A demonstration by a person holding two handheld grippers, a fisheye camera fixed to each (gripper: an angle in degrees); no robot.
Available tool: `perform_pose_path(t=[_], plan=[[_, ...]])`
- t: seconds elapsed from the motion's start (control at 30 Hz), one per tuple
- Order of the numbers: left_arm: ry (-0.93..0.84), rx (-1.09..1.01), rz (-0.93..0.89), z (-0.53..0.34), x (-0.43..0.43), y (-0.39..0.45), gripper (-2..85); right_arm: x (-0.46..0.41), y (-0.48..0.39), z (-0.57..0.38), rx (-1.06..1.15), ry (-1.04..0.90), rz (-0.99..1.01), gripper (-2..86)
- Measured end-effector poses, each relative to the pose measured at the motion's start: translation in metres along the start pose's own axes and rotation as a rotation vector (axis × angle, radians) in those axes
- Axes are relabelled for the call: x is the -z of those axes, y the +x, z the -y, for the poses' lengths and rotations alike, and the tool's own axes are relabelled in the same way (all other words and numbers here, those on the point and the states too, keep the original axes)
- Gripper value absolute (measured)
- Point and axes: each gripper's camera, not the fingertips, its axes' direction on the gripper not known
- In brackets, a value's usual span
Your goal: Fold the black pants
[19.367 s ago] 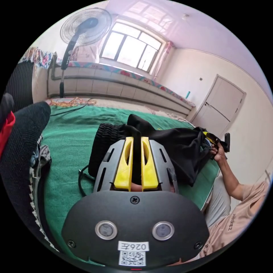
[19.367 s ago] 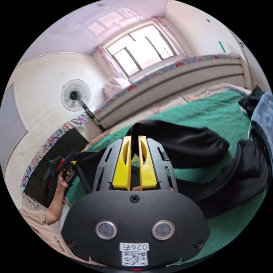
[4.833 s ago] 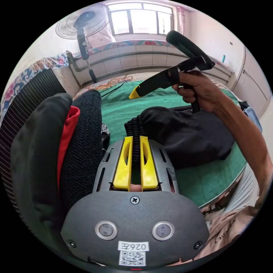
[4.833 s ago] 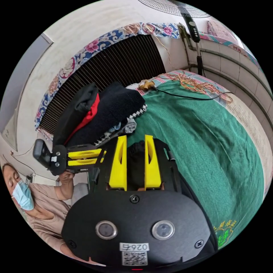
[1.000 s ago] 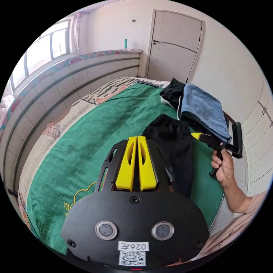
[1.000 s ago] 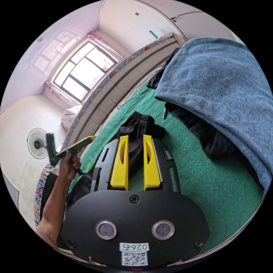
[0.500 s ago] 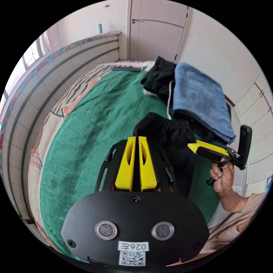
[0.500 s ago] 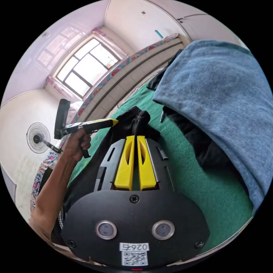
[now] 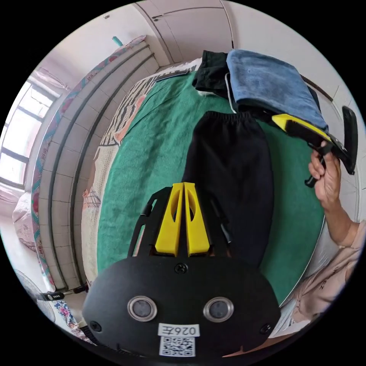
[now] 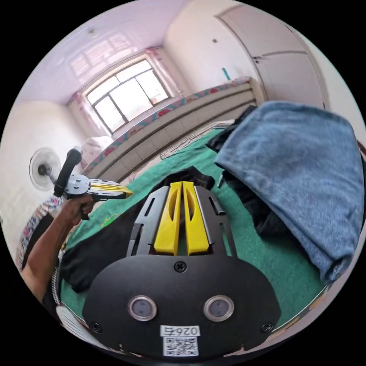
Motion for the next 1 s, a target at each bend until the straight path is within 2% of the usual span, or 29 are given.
perform_pose_path(t=[0.07,0.1,0.13,0.17,0.2,0.27,0.3,0.4,0.47,0.6,0.73,0.83,0.93,1.0], plan=[[-0.013,0.044,-0.019,-0.031,-0.018,-0.002,-0.7,-0.017,-0.015,0.006,0.067,-0.110,-0.003,-0.7],[-0.072,0.078,-0.029,-0.048,-0.042,-0.007,-0.7,-0.037,-0.019,0.009,0.088,-0.242,-0.009,-0.8],[-0.118,0.095,-0.046,-0.055,-0.058,-0.011,-0.7,-0.055,-0.013,0.010,0.058,-0.365,-0.024,-0.8],[-0.103,0.146,-0.112,-0.070,-0.075,-0.021,-0.7,-0.059,-0.009,0.010,0.032,-0.387,-0.023,-0.8],[-0.041,0.240,-0.200,-0.081,-0.073,-0.040,-0.7,-0.054,0.004,0.012,-0.025,-0.368,0.033,-0.8],[-0.023,0.278,-0.374,-0.083,-0.074,-0.065,-0.7,-0.030,0.025,0.018,-0.129,-0.278,0.115,-0.7],[0.065,0.323,-0.409,-0.085,-0.066,-0.079,-0.7,-0.014,0.038,0.022,-0.181,-0.213,0.126,-0.5],[0.261,0.418,-0.419,-0.078,-0.052,-0.105,-0.8,0.008,0.072,0.026,-0.328,-0.136,0.105,1.0],[0.313,0.447,-0.415,-0.063,-0.058,-0.109,-0.7,0.009,0.091,0.025,-0.419,-0.129,0.158,3.3],[0.223,0.420,-0.419,-0.005,-0.107,-0.095,0.1,-0.004,0.108,0.029,-0.491,-0.175,0.269,6.4],[0.165,0.359,-0.427,0.037,-0.144,-0.072,5.0,-0.005,0.099,0.047,-0.424,-0.198,0.233,8.3],[0.056,0.324,-0.442,0.058,-0.180,-0.055,6.4,-0.008,0.100,0.052,-0.416,-0.187,0.247,9.3],[0.077,0.353,-0.448,0.051,-0.192,-0.055,6.5,-0.009,0.104,0.056,-0.402,-0.180,0.282,10.5],[0.145,0.414,-0.542,0.033,-0.196,-0.069,6.6,-0.008,0.107,0.057,-0.402,-0.172,0.302,11.1]])
